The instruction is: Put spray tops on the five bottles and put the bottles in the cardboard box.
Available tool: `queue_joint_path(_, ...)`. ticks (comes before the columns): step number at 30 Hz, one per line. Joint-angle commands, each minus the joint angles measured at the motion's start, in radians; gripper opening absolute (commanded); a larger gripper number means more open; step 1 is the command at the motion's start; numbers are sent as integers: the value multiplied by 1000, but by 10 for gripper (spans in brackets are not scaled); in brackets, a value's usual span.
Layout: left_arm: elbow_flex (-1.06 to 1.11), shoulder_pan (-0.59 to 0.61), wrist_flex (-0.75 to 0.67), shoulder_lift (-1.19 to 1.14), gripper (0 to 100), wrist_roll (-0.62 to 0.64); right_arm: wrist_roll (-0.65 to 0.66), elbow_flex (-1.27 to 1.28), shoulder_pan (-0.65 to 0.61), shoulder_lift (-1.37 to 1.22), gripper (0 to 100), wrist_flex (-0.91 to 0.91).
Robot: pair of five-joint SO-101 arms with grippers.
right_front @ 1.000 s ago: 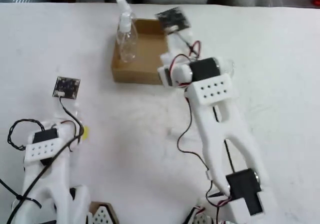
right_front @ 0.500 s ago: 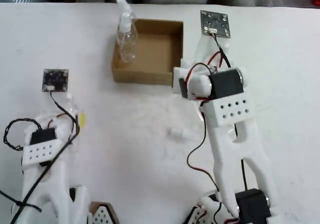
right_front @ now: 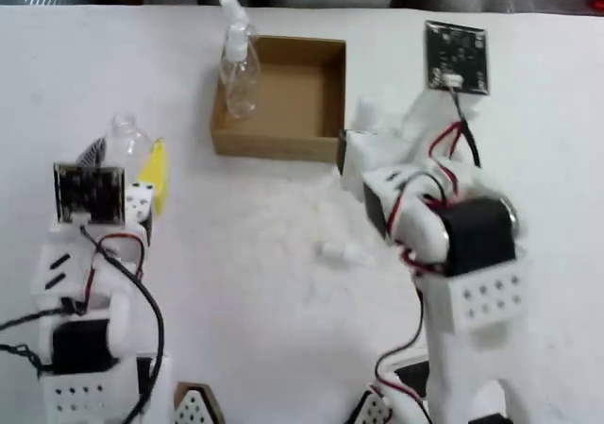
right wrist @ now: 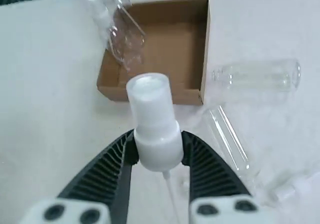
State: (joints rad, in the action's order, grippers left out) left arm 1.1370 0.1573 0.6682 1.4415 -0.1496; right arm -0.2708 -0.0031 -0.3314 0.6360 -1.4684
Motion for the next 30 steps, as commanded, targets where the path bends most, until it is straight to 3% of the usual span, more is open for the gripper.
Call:
queue_joint_path(1, -69, -62, -35, 68, 177, 14, -14, -44, 10, 105, 18, 85)
queue_joint_path(6, -77, -128, -109, 68, 176, 29, -14, -44, 2, 237, 18, 314)
queue_joint_path(12, -72, -219, -269, 68, 176, 265, -8, -52, 2, 337, 16, 610)
queue_joint_path(21, 74, -486, -364, 73, 176, 282, -14, -66, 2, 344, 16, 667)
queue_joint_path(30, 339, -598, -546, 73, 176, 282, -14, -150, -31, 211, 16, 688)
